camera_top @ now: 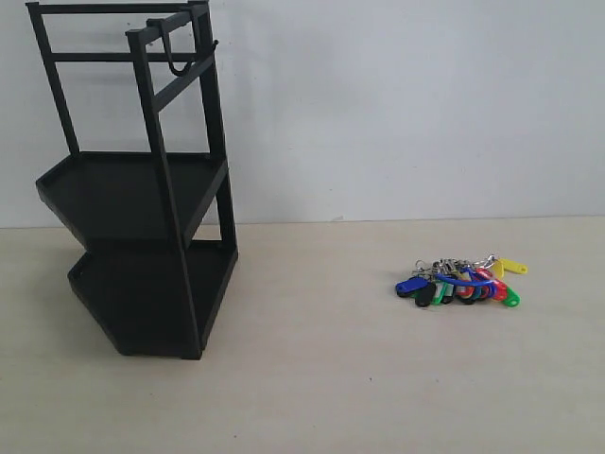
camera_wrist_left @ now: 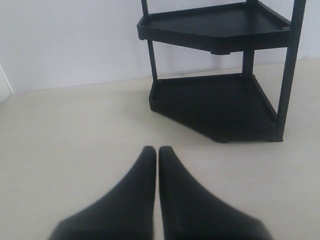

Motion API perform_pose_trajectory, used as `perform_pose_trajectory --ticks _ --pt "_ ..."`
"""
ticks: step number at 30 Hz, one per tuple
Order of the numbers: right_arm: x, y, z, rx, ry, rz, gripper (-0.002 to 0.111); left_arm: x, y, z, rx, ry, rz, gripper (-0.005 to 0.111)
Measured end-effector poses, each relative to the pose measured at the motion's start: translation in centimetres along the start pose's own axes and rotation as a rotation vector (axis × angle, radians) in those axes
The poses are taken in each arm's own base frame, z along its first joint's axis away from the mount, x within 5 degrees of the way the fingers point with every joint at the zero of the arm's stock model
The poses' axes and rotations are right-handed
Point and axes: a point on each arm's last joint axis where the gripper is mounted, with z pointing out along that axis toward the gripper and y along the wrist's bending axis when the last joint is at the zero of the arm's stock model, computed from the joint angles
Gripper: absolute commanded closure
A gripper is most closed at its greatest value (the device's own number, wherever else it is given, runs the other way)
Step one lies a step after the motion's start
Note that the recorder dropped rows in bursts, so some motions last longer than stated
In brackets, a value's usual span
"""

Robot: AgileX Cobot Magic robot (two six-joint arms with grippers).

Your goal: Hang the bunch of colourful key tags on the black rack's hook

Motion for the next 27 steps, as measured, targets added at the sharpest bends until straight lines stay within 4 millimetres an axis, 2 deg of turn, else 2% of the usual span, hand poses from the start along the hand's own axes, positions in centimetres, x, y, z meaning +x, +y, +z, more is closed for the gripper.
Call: perform_pose_trajectory --ticks 8,12,19,23,27 --pt "-0.7 -0.1 1.1 0.013 -0.094 0.015 0.108 0.0 0.0 0.0 0.0 0.0 0.0 0.102" --pt "-1.6 0.1 2.9 0.009 -0.033 -0.1 0.108 0.0 0.0 0.0 0.0 0.0 0.0 0.102" --pt "-3.5 0.7 9.7 -0.087 0.379 -0.532 0.108 0.0 0.0 0.0 0.0 0.0 0.0 0.102" --pt "-3.8 1.6 13.9 -0.185 0.458 -0.739 0.108 0.0 0.0 0.0 0.0 0.0 0.0 0.102" --pt "-3.0 3.0 17.9 -0.28 0.516 -0.903 0.108 0.0 0.0 0.0 0.0 0.0 0.0 0.102"
